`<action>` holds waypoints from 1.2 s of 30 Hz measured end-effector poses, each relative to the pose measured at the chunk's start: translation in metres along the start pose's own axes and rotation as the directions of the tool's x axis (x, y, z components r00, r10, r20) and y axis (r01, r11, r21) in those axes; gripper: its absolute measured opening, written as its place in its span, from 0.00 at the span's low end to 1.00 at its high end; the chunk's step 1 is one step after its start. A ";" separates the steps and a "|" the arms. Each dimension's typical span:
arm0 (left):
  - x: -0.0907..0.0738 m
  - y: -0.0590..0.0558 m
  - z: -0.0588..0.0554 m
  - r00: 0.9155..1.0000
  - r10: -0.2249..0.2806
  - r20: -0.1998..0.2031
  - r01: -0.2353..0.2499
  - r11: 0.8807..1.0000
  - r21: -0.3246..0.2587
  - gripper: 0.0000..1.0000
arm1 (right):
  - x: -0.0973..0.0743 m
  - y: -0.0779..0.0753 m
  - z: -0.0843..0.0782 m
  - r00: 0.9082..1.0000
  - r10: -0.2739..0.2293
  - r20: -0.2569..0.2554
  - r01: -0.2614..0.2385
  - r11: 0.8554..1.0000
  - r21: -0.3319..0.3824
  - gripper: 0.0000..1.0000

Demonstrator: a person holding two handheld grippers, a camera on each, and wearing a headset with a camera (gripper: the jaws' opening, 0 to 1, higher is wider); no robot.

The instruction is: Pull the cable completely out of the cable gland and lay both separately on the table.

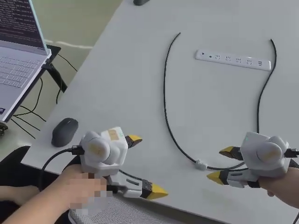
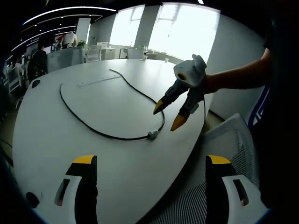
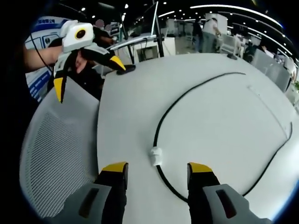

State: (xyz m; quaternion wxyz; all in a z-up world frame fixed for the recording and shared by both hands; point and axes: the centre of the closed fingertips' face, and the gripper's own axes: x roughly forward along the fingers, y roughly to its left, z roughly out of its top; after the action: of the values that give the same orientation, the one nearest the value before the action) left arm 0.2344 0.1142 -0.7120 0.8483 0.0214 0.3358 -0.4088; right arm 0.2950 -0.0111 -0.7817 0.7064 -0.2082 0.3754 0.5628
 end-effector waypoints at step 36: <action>-0.009 0.008 -0.013 1.000 -0.004 -0.013 0.004 1.000 -0.026 0.93 | 0.041 0.001 -0.015 0.986 0.066 -0.151 -0.083 0.991 -0.108 0.11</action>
State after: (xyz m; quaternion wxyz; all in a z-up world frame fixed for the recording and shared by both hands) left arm 0.2293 0.1298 -0.7186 0.8456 0.0124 0.3464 -0.4061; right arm 0.2932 0.0043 -0.8221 0.6423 -0.2749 0.4015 0.5922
